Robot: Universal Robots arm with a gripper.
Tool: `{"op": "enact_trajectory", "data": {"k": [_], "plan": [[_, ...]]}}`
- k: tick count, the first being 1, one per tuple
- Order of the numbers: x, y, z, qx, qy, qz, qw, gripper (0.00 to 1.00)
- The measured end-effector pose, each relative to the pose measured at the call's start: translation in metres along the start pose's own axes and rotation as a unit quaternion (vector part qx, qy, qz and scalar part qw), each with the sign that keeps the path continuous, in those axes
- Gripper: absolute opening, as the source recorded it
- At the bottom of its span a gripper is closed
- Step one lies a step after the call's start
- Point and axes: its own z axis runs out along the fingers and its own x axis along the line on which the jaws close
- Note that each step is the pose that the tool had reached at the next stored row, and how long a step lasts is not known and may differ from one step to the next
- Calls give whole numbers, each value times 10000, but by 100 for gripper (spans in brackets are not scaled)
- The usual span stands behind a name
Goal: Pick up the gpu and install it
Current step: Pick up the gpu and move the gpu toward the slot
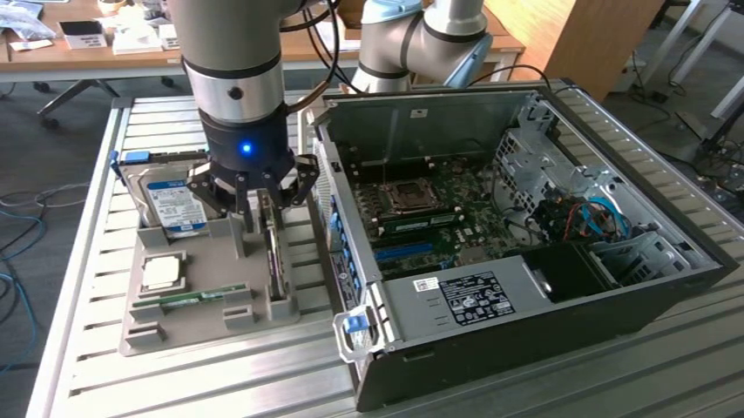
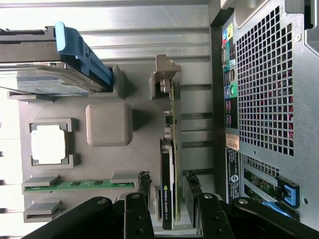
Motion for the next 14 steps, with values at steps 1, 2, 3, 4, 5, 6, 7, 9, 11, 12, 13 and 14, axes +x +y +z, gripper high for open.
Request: {"op": "enact_trajectory", "data": {"k": [1, 2, 3, 4, 5, 6, 7, 9, 11, 12, 13, 14], "plan": [[0, 0, 0, 0, 0, 0, 10000, 42], [0, 0, 2, 0, 0, 0, 10000, 42], [0, 0, 4, -1, 0, 0, 10000, 42], [0, 0, 6, 0, -1, 0, 10000, 42], [0, 0, 7, 0, 0, 0, 10000, 42], [0, 0, 7, 0, 0, 0, 10000, 42], [0, 0, 7, 0, 0, 0, 10000, 42], [0, 0, 11, -1, 0, 0, 10000, 42], [0, -1, 17, 0, -1, 0, 10000, 42], [1, -1, 18, 0, 0, 0, 10000, 42], [0, -1, 20, 0, 0, 0, 10000, 42], [0, -1, 20, 0, 0, 0, 10000, 42]]}}
